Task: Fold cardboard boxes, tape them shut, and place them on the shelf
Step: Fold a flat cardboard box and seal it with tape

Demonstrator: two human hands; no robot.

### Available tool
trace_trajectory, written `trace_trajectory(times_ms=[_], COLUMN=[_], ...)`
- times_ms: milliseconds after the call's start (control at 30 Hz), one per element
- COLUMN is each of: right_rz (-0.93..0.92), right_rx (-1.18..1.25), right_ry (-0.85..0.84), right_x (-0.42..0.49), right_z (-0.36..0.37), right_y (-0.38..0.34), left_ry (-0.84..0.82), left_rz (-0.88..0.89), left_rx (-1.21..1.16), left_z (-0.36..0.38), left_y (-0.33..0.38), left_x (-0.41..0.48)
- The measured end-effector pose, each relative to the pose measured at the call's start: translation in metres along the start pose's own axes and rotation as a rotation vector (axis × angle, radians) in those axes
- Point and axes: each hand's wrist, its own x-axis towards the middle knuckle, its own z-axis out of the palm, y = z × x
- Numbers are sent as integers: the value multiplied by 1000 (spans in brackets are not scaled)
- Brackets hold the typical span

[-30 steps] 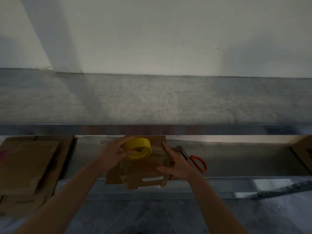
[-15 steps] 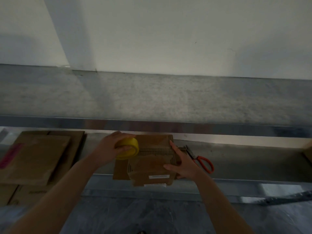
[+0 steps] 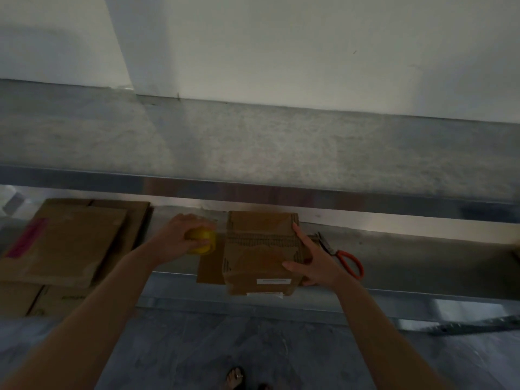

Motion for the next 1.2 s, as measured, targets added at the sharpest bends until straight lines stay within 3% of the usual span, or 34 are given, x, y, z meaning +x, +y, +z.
trace_trajectory(times_ms=[200,500,700,967,1200], right_rz=[16,19,3,-4,-4], right_rx=[-24,-13,13,23,44], right_ry=[4,18,33,27,41], right_x=[0,1,3,4,2], right_z=[0,-1,2,3,4], right_y=[-3,-2,0,-2,-5], left_ry=[18,-19,42,87,-18], left_rz=[-63,-57,-66,75,-70], left_rx=[-113,-81,-83,10,-111], left_z=[5,18,22,-4,26], left_y=[-9,-21,-20,-9,-29], left_x=[0,2,5,4,18])
